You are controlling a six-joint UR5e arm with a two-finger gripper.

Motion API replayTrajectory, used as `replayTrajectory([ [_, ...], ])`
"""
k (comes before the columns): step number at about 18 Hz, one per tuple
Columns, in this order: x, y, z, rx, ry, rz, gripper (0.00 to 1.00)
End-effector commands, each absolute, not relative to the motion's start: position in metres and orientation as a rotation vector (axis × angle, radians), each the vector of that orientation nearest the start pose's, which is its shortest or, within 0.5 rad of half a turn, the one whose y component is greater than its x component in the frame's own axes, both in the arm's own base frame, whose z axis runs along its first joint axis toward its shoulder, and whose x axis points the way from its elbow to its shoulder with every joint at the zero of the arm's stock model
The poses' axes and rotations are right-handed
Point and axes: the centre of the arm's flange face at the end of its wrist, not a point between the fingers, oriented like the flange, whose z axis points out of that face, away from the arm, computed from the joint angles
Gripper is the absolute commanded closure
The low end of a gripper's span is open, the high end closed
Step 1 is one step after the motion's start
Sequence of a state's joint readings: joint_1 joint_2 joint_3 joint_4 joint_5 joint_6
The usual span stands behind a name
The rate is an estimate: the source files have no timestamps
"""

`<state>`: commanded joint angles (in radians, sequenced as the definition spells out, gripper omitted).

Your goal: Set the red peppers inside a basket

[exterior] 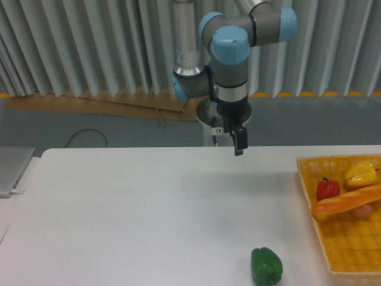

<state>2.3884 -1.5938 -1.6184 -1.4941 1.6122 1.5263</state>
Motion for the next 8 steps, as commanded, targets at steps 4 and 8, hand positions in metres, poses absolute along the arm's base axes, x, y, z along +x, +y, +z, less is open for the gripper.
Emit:
replayTrajectory([
  [4,-0.2753,0.4358,0.4630,-2.981,1.103,0.041,0.00],
  [8,-0.2753,0.4356,0.4623,-2.982,1.106,0.040,0.00],
])
